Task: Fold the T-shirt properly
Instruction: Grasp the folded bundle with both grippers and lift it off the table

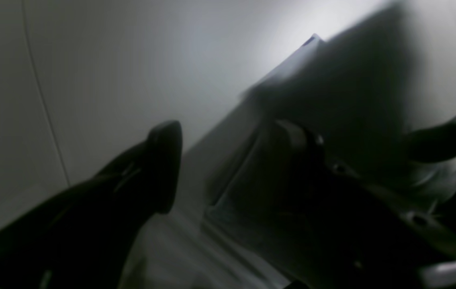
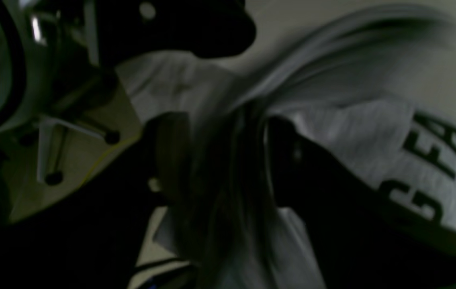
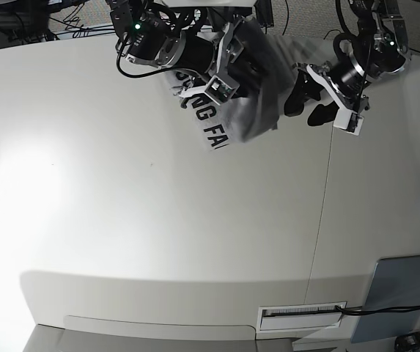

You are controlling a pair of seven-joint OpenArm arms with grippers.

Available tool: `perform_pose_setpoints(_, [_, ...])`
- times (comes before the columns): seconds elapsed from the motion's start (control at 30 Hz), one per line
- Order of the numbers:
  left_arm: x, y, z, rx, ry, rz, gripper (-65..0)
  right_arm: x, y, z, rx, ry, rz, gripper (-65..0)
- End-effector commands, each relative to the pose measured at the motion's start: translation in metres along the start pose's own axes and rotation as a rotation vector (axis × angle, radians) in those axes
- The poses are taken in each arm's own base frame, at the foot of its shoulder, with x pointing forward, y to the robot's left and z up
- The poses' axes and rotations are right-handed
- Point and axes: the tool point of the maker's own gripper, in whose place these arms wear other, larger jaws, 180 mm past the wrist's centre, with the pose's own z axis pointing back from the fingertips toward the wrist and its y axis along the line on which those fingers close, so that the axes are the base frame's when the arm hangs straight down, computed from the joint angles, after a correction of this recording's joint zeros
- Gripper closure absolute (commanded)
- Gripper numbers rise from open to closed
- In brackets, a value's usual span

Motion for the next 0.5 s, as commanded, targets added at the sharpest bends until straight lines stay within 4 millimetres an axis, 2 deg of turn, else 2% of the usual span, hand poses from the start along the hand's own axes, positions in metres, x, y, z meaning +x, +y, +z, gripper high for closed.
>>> perform_pose_setpoints(0.0, [0.011,-0.003,0.003,-0.011,-0.042,-0.013,-35.4,0.019,0.007,0.002,0.035,-0.085,-0.015,-31.8])
perform_pose_setpoints(0.17, [0.012,-0.002,0.003,-0.009,-0.043,-0.014,-35.4,0.033,0.034,0.006,0.188,-0.154,-0.076,-31.7])
perform_pose_setpoints(0.27, [0.014,0.001,0.005,0.001,-0.056,-0.013,-35.4,0.033,0.032,0.008,0.187,-0.157,-0.077,-31.7])
perform_pose_setpoints(0.37, [0.023,0.003,0.012,-0.012,-0.103,0.012,-35.4,0.034,0.008,0.012,0.112,-0.158,-0.072,-31.5])
perform_pose_setpoints(0.47, [0.040,-0.014,0.020,-0.112,-0.182,0.000,-33.0,0.025,-0.041,0.024,-0.068,-0.127,-0.119,-31.3])
